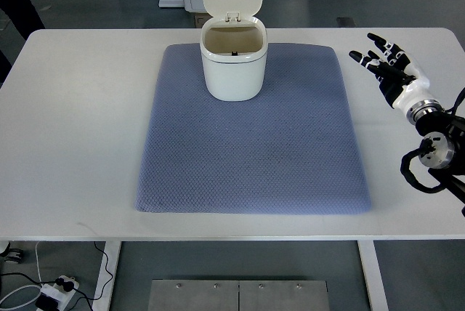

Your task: Put lemon in trash with right hand

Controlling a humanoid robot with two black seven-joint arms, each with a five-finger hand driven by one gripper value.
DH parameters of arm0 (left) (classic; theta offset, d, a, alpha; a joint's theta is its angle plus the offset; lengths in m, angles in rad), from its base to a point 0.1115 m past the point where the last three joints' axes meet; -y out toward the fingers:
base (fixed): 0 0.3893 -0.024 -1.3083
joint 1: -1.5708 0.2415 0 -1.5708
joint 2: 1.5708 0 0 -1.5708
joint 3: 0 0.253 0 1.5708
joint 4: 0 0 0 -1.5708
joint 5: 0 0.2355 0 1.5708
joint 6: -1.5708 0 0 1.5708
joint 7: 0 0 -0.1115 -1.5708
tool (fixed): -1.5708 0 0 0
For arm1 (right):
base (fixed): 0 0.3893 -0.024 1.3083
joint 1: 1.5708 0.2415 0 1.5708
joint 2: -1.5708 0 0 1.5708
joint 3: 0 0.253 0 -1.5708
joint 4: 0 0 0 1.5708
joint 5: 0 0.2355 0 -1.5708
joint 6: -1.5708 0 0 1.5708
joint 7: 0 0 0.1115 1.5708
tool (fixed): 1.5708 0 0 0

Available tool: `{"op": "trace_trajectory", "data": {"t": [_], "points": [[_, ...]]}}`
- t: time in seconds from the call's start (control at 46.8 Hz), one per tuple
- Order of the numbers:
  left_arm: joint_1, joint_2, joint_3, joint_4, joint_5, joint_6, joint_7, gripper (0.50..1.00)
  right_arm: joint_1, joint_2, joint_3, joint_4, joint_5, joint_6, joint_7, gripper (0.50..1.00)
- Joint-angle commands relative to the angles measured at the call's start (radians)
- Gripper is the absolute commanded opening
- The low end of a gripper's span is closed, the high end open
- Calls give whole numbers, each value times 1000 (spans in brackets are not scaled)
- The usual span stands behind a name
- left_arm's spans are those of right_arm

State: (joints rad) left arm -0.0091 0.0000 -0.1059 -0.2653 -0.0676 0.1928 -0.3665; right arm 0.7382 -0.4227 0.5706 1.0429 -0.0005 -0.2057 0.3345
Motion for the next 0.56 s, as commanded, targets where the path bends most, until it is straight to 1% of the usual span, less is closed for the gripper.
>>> {"op": "trace_trajectory", "data": {"t": [0.0, 0.257, 0.535], "points": [[0, 0, 0, 0, 0, -1, 0, 1000, 0, 38, 17, -24, 10, 0, 0, 1000], [0, 0, 0, 0, 0, -1, 0, 1000, -16, 147, 107, -122, 13, 5, -3, 1000], [0, 0, 0, 0, 0, -1, 0, 1000, -29, 156, 110, -130, 13, 6, 4, 1000]]}}
